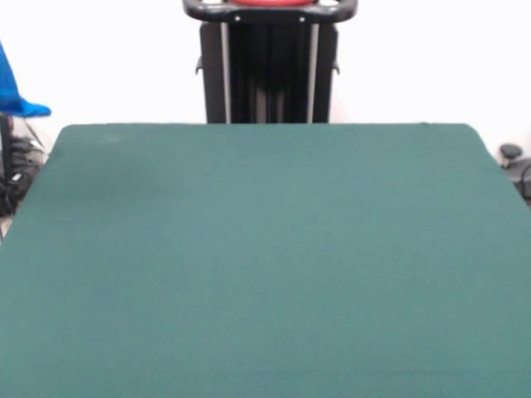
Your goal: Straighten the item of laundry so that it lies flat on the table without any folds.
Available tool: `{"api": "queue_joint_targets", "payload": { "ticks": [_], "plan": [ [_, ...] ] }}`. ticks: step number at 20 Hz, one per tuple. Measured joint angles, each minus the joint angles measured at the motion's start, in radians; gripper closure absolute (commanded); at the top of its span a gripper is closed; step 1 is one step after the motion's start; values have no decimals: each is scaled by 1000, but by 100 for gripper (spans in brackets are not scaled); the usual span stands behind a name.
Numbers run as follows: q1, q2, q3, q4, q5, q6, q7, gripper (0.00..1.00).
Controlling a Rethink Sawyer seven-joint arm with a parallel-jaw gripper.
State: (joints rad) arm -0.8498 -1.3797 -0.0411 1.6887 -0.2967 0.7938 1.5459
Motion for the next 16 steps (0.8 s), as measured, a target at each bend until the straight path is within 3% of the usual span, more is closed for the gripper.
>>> {"api": "queue_joint_targets", "payload": {
  "ticks": [7, 16],
  "plan": [
    [19, 68, 4, -1, -49, -97, 0, 100],
    [106, 164, 4, -1, -132, -257, 0, 100]
  ]
}}
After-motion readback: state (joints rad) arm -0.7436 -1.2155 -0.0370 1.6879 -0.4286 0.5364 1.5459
